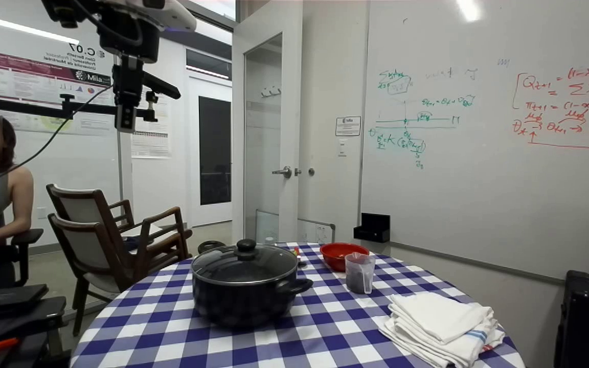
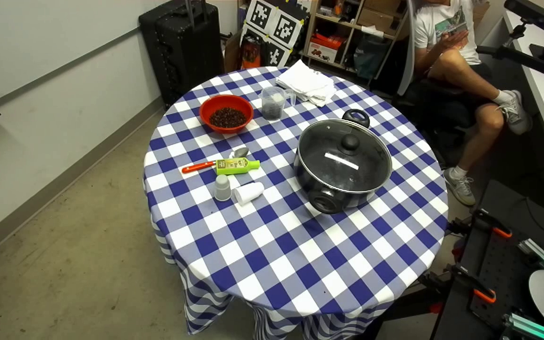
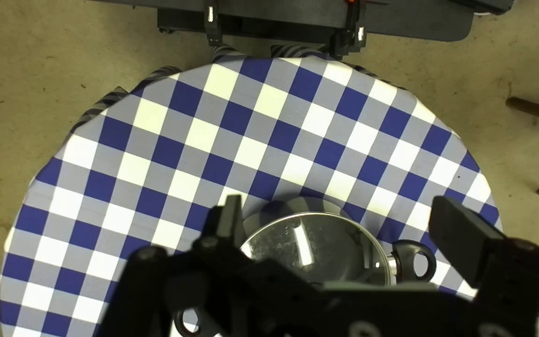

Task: Remove the lid from the pot and put it on the table

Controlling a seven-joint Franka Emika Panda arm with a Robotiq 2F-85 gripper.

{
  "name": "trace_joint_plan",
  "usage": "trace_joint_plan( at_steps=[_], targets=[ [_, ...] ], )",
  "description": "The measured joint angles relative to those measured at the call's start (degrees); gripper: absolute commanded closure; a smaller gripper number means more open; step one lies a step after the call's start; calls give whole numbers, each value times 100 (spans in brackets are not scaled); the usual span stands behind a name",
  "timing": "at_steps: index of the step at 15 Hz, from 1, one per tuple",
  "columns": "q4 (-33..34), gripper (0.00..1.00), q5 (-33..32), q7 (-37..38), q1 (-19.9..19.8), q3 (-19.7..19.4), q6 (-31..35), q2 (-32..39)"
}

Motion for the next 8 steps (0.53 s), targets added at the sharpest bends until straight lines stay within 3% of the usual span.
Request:
trace_joint_plan(
  at_steps=[4, 8],
  targets=[
    [2, 0, -5, -110, -26, -55, 6, 164],
    [72, 0, -14, -770, -26, -305, 219, 772]
  ],
)
